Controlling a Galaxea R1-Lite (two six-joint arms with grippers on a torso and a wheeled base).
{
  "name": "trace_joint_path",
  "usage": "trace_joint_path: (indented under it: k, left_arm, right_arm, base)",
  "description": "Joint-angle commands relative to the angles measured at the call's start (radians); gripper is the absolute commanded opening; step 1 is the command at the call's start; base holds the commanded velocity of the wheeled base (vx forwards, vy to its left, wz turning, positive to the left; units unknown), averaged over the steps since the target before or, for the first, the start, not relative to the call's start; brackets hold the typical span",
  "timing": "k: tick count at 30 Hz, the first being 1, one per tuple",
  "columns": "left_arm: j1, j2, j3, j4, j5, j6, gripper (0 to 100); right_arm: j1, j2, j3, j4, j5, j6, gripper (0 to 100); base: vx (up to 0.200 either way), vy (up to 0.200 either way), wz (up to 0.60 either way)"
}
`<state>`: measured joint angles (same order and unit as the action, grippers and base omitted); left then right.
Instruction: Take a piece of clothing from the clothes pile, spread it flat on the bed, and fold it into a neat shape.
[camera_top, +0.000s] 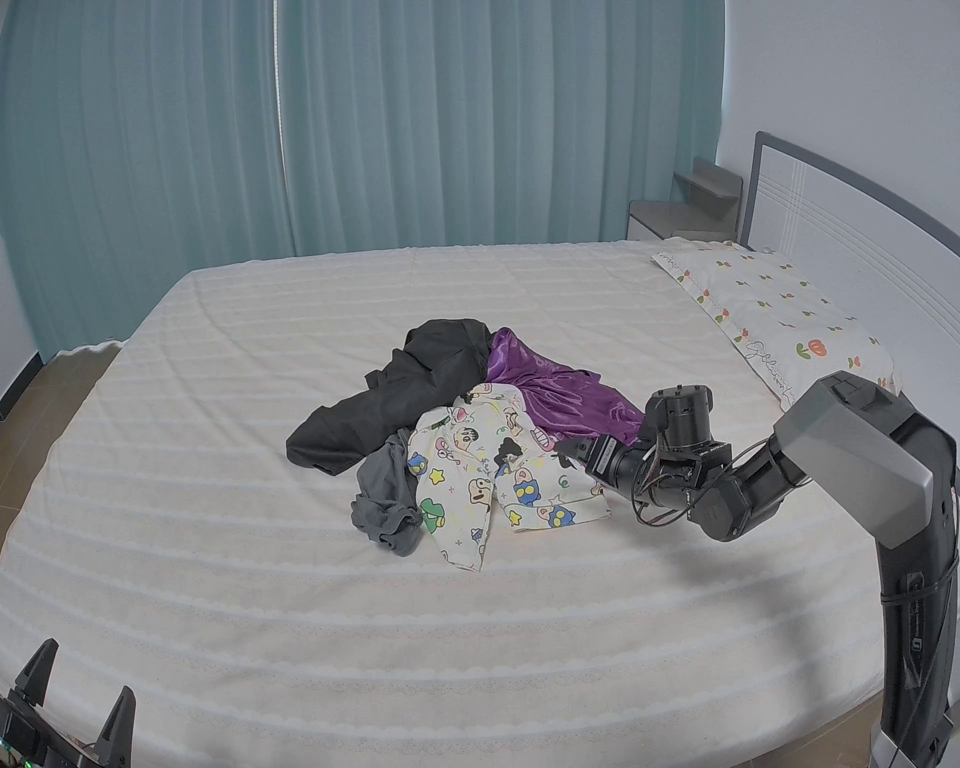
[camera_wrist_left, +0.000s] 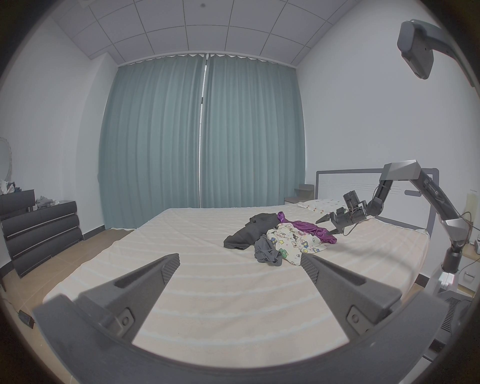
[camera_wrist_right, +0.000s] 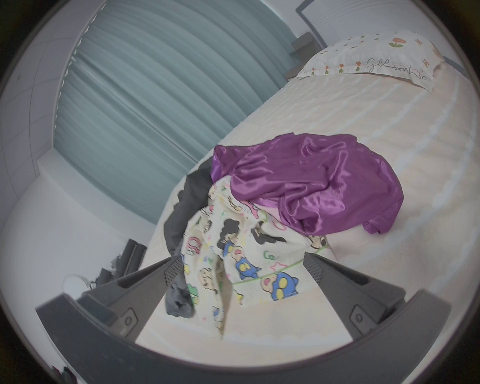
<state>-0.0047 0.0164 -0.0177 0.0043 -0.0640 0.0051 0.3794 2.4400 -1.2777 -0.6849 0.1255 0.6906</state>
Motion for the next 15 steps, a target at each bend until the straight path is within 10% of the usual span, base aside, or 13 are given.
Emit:
trace_joint_path:
  k: [1,15]
  left_arm:
    - [0.000,-0.016,0.018,0.000,0.000,-0.001,100]
    - [0.000,-0.016,0.018,0.000,0.000,-0.002,100]
  right_arm:
    - [0.001,0.062,-0.003,0.005,-0.010,-0.033,100]
    - [0.007,0.175,-0.123,0.051,-0.106,-0.177,100]
  base:
    - [0.000,0.000,0.00]
    - [0.000,0.000,0.00]
